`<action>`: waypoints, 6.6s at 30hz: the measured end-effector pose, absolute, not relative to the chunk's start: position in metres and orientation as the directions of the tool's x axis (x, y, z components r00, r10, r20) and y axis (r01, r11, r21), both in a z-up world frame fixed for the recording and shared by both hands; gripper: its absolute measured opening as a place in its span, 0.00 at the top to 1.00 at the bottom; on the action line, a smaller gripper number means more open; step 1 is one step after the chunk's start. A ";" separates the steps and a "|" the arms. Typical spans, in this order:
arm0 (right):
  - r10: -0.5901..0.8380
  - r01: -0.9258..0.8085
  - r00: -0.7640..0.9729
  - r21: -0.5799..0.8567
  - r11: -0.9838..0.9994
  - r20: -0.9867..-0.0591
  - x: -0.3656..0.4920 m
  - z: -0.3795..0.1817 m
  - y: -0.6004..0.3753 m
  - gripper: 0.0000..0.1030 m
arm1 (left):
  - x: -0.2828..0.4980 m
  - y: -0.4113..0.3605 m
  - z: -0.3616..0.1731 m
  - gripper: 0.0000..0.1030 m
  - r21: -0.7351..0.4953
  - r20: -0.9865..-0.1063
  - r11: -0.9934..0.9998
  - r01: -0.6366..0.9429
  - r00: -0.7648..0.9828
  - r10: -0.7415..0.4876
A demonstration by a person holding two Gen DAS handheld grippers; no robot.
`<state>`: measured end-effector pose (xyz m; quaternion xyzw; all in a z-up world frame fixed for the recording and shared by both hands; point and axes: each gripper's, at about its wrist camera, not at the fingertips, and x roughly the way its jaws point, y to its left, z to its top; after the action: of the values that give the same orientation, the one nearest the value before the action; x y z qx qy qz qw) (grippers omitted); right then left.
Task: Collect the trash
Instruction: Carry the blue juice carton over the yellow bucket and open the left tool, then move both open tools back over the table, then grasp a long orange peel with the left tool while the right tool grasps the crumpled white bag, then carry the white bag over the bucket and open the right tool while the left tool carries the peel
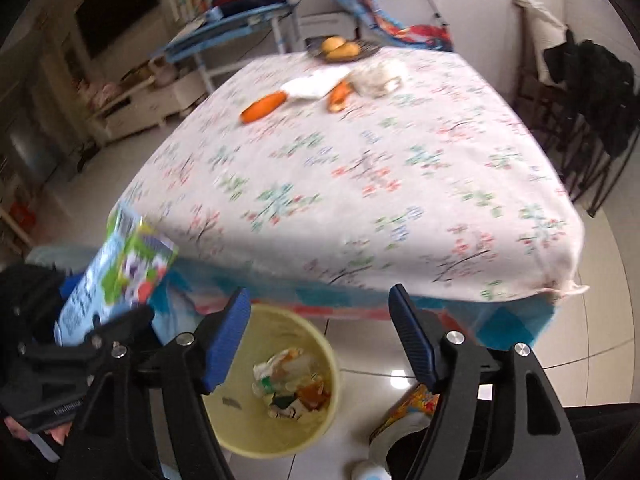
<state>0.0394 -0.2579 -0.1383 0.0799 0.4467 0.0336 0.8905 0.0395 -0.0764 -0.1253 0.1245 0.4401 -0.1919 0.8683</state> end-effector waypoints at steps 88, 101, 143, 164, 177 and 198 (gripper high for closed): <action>0.069 0.174 0.685 0.255 0.951 -0.725 0.249 -0.118 -0.320 0.34 | 0.297 -0.108 -0.124 0.27 0.023 -0.832 0.957 0.290 0.536 -0.142; 0.166 0.125 0.622 0.307 0.944 -0.765 0.284 -0.140 -0.324 0.60 | 0.326 -0.133 -0.143 0.40 0.008 -0.857 0.943 0.332 0.488 -0.165; 0.316 -0.098 0.726 0.363 0.927 -0.611 0.057 -0.085 -0.258 0.61 | 0.129 -0.041 -0.077 0.84 0.006 -0.708 0.971 0.238 0.687 -0.164; 0.338 -0.117 0.685 0.361 0.925 -0.645 0.022 -0.105 -0.237 0.61 | 0.091 -0.030 -0.079 0.84 0.020 -0.698 0.973 0.231 0.700 -0.152; 0.338 -0.119 0.664 0.352 0.928 -0.667 0.013 -0.111 -0.231 0.61 | 0.074 -0.027 -0.081 0.84 0.014 -0.692 0.973 0.231 0.704 -0.158; 0.335 -0.144 0.553 0.309 0.940 -0.763 0.015 -0.141 -0.211 0.59 | 0.062 -0.028 -0.083 0.84 0.019 -0.691 0.971 0.239 0.705 -0.160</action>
<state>0.0151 -0.2107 -0.1413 0.1058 0.4526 0.1370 0.8748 0.0617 -0.0284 -0.0830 0.0533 0.3684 -0.1081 0.9218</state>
